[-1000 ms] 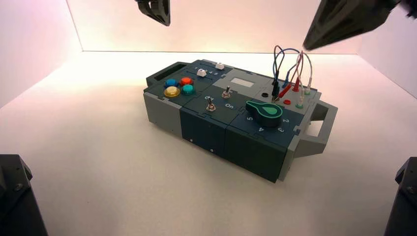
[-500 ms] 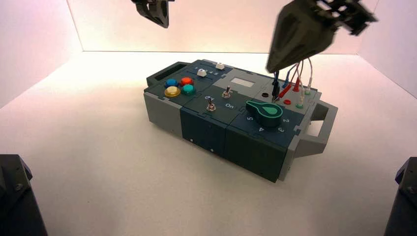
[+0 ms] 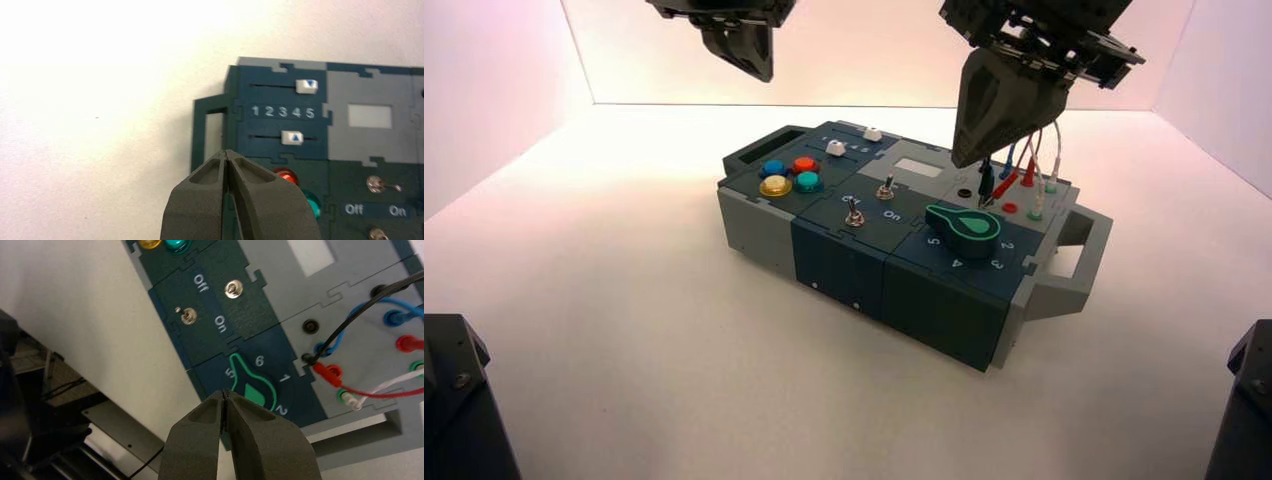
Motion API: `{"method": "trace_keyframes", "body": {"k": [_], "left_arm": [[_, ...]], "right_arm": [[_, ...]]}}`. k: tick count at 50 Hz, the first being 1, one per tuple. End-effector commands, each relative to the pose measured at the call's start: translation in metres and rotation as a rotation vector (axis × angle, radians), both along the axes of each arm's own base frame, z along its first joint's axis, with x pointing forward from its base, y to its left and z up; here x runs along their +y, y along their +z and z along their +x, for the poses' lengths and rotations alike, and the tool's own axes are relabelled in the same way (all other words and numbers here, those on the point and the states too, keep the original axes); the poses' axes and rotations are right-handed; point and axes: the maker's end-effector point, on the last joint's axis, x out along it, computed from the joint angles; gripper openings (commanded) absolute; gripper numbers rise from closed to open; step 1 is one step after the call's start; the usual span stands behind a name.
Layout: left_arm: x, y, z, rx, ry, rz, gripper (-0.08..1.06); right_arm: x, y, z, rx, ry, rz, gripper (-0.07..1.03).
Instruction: Flip the top switch off with the right gripper.
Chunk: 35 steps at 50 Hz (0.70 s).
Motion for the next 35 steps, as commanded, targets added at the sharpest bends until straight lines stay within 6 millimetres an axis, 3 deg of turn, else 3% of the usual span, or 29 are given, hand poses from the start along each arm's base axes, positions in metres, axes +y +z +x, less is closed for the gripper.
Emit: {"method": "trace_keyframes", "body": {"k": [1,19,35], "left_arm": [[-0.008,0.010,0.001,-0.036,-0.027,-0.009,-0.03],[-0.007,-0.031,0.000,0.048,-0.031,0.039,-0.03],[-0.005,-0.045,0.007,0.052,-0.034,0.058,-0.03]], "right_arm": [[0.003,0.010,0.008,-0.035,-0.012,0.023,-0.02],[0.004,0.021,0.009,-0.047,-0.008,0.036,-0.02],[0.005,0.026,0.010,-0.054,-0.010,0.045,-0.02]]}}
